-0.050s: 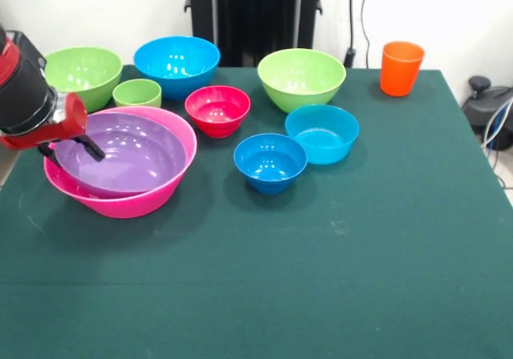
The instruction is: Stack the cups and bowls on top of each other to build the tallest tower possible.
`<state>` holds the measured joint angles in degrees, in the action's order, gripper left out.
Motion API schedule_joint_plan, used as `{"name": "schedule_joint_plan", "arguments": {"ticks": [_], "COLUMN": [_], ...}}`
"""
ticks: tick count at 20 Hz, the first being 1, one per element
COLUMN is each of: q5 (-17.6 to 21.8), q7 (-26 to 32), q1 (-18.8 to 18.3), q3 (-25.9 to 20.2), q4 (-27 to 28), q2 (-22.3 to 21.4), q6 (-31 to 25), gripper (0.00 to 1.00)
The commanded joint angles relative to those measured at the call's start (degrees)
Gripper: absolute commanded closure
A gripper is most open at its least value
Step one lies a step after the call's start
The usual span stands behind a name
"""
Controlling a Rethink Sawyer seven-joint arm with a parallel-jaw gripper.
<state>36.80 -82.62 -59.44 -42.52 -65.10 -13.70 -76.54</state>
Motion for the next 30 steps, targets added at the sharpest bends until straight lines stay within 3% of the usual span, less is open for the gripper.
{"name": "schedule_joint_plan", "arguments": {"ticks": [1,8,15,21,23,30], "q5": [3.3,2.74,2.06,2.66,4.48,4.2], "q7": [19.69,18.13,17.09,17.35,17.8,16.77], "q1": [3.35,3.61,5.9,6.64,8.07,9.19], "q3": [0.6,0.86,0.39,0.64,1.41,1.87], "q4": [1.58,0.24,-1.02,-1.07,-0.98,-1.99], "q2": [0.22,-1.41,-9.65,-11.4,-13.89,-17.04], "q6": [-1.77,-2.74,-8.06,-7.94,-8.74,-10.03], "gripper": [0.0,0.0,0.0,0.0,0.0,0.0]}}
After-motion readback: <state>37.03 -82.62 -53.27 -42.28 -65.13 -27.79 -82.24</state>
